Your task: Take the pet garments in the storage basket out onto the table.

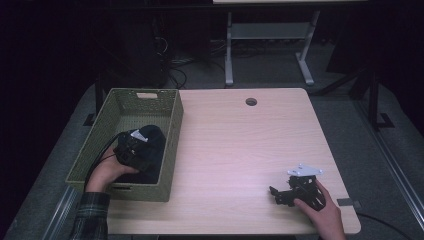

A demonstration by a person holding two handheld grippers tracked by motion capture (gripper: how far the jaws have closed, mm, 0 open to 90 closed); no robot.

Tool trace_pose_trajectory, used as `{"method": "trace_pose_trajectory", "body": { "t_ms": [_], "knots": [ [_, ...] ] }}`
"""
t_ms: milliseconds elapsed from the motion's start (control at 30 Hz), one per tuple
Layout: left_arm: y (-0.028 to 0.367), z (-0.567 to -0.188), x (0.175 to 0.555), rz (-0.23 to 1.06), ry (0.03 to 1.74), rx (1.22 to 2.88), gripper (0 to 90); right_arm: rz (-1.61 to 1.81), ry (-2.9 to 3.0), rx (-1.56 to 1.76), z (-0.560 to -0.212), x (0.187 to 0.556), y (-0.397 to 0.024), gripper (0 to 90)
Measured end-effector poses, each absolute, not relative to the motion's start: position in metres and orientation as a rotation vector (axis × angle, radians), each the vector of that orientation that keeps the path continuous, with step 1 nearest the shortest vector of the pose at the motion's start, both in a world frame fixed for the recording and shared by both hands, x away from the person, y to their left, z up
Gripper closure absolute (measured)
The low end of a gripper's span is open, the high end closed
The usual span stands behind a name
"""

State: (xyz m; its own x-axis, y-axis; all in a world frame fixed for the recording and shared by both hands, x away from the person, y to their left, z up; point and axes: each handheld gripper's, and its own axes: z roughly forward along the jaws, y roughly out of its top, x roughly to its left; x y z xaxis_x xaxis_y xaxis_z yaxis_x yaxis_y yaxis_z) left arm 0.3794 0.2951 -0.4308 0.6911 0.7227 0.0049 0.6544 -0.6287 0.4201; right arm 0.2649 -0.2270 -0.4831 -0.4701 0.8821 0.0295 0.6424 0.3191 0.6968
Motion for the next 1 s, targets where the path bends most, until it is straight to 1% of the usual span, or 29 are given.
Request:
{"method": "trace_pose_trajectory", "body": {
  "t_ms": [100,133,233,300,333,467,567,667,867,1000],
  "knots": [
    [0.293,-0.432,0.38,0.233,1.087,2.534,14.2,0.93,2.234,1.36,-0.483,0.265,-0.227,0.0],
    [0.293,-0.431,0.38,0.22,1.09,2.547,16.1,0.93,2.234,1.359,-0.483,0.265,-0.227,0.0],
    [0.294,-0.429,0.379,0.194,1.11,2.545,30.1,0.931,2.234,1.36,-0.483,0.265,-0.227,0.0],
    [0.295,-0.428,0.379,0.188,1.122,2.539,46.1,0.93,2.234,1.359,-0.483,0.265,-0.227,0.0],
    [0.296,-0.426,0.38,0.166,1.131,2.529,51.6,0.93,2.234,1.36,-0.483,0.265,-0.227,0.0],
    [0.298,-0.423,0.38,0.145,1.144,2.517,59.7,0.93,2.234,1.36,-0.483,0.265,-0.227,0.0],
    [0.301,-0.42,0.381,0.138,1.151,2.49,63.2,0.93,2.234,1.36,-0.483,0.265,-0.227,0.0],
    [0.305,-0.414,0.381,0.149,1.153,2.453,64.7,0.931,2.234,1.36,-0.483,0.265,-0.227,0.0],
    [0.314,-0.404,0.379,0.163,1.171,2.329,65.6,0.93,2.234,1.36,-0.483,0.265,-0.227,0.0],
    [0.318,-0.397,0.378,0.19,1.15,2.27,65.6,0.931,2.234,1.36,-0.483,0.265,-0.227,0.0]
  ]
}}
